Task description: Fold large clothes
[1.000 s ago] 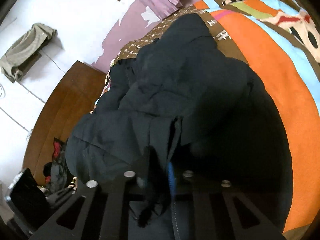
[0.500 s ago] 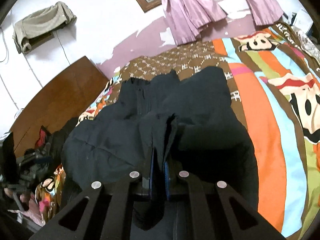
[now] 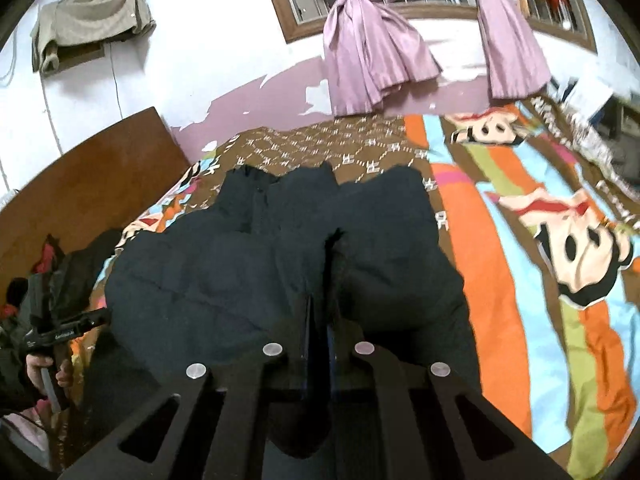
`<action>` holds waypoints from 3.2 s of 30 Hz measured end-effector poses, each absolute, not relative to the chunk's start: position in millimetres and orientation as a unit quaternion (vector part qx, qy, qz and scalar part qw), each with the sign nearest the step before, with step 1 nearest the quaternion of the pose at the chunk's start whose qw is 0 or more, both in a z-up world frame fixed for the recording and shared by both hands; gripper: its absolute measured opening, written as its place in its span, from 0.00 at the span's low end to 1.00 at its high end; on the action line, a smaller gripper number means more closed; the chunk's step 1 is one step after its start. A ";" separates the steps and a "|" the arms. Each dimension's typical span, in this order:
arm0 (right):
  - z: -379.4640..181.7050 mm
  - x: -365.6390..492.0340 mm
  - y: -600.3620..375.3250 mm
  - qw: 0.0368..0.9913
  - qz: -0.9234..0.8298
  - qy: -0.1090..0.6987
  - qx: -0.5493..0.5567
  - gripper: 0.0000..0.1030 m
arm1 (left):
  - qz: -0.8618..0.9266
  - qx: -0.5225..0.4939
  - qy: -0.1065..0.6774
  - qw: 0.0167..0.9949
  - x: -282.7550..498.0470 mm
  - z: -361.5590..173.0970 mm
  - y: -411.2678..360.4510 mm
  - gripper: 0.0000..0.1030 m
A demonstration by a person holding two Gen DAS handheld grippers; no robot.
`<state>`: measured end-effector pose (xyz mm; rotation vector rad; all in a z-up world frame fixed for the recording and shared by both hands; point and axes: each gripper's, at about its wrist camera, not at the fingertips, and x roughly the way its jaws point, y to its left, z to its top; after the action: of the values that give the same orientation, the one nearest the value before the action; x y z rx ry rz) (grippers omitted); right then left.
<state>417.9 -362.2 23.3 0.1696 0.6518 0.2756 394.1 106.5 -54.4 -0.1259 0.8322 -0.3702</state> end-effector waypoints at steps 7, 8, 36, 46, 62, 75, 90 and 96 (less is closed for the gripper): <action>44.9 435.8 -376.7 0.950 0.088 0.284 0.090 0.05 | -0.181 -0.033 0.394 0.900 390.9 -49.1 116.3 0.54; 46.4 441.6 -384.1 0.950 0.082 0.283 0.105 0.05 | -0.175 -0.029 0.395 0.901 391.5 -50.1 116.8 0.54; -43.3 485.8 -383.1 0.922 0.048 0.381 0.046 0.11 | -0.162 -0.103 0.396 0.898 381.2 -63.4 134.6 0.08; 2.7 456.1 -337.6 0.949 0.109 0.295 0.016 0.74 | -0.153 -0.185 0.369 0.898 396.1 -31.8 176.3 0.57; -35.4 490.4 -161.5 0.892 0.282 0.344 -0.082 0.74 | -0.183 -0.284 0.450 0.827 545.7 -53.1 162.6 0.19; -71.1 494.1 -159.2 0.878 0.285 0.376 -0.080 0.75 | -0.153 0.015 0.347 0.925 538.7 -19.4 101.5 0.05; -66.4 482.5 -171.0 0.882 0.313 0.346 -0.061 0.78 | -0.135 -0.070 0.391 0.908 524.6 -58.6 131.6 0.23; -38.2 467.5 -215.7 0.900 0.292 0.323 -0.027 0.79 | -0.204 -0.131 0.396 0.886 482.8 -47.5 157.1 0.38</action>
<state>467.5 -215.7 -38.2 -0.0566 0.6695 0.6050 482.8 157.1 -47.5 -0.2732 0.8239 -0.4240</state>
